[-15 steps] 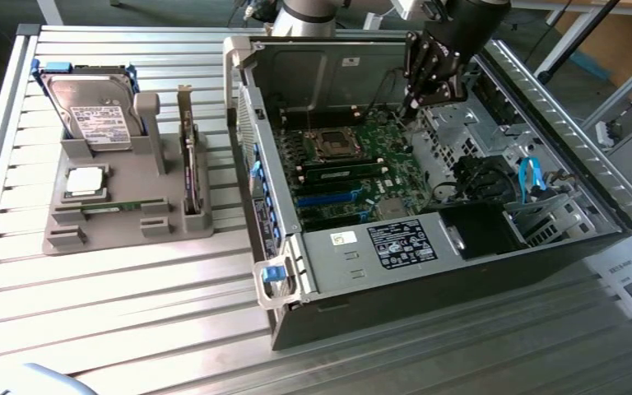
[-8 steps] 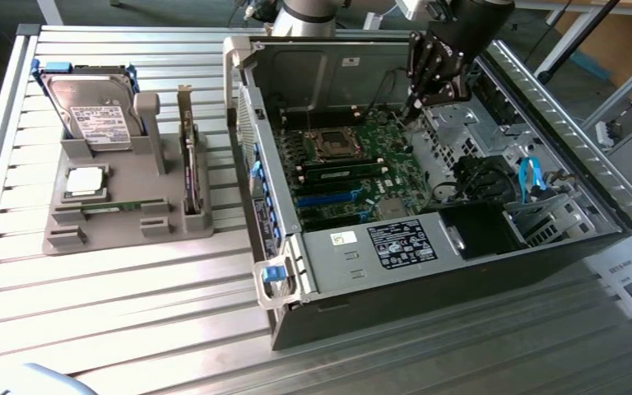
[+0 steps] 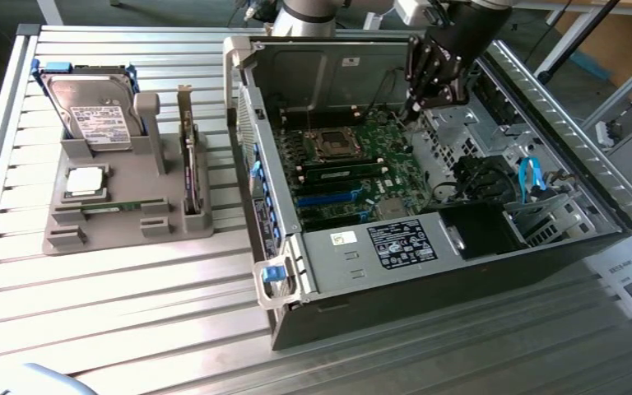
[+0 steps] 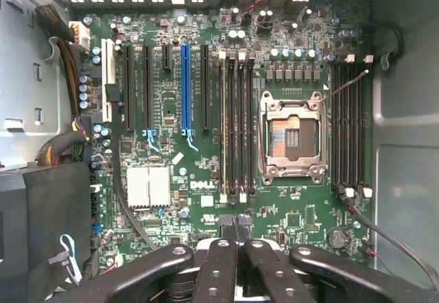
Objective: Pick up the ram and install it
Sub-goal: 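Press down the ram until it locks into place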
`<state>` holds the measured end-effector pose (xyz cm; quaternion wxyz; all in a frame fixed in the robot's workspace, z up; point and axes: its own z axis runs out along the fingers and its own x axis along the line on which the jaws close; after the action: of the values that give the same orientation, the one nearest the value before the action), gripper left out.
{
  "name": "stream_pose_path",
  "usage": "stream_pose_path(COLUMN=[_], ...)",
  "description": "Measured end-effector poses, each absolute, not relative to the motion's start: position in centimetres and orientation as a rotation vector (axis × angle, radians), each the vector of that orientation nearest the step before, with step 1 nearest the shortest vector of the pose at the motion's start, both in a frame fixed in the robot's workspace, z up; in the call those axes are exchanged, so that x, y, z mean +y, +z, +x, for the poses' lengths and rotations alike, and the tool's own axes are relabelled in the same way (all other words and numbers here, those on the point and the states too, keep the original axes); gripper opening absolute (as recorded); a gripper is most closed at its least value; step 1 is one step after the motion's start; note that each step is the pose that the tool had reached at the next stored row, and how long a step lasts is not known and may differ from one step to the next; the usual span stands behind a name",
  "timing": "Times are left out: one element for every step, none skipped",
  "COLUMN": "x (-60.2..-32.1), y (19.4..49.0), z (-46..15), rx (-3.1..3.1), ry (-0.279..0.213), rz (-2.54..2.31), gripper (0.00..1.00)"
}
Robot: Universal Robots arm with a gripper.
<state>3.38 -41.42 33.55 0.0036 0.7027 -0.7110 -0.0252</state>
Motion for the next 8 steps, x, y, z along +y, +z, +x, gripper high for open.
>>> stream_pose_path(x=[-41.4,-41.4,-41.4,-41.4,-41.4,-41.4,-41.4,-41.4], y=[33.4,33.3,33.1,33.0,32.8,32.7,32.5,32.4], z=[3.4,3.4,3.4,3.4,3.4,3.4,3.4,3.4], rx=[-2.229,-2.228,-2.228,-2.229,-2.229,-2.228,-2.228,-2.228], ry=[-0.079,-0.079,-0.079,-0.079,-0.079,-0.079,-0.079,-0.079], rz=[2.203,2.203,2.203,2.203,2.203,2.203,2.203,2.203], gripper=[0.10,0.10,0.10,0.10,0.10,0.10,0.10,0.10])
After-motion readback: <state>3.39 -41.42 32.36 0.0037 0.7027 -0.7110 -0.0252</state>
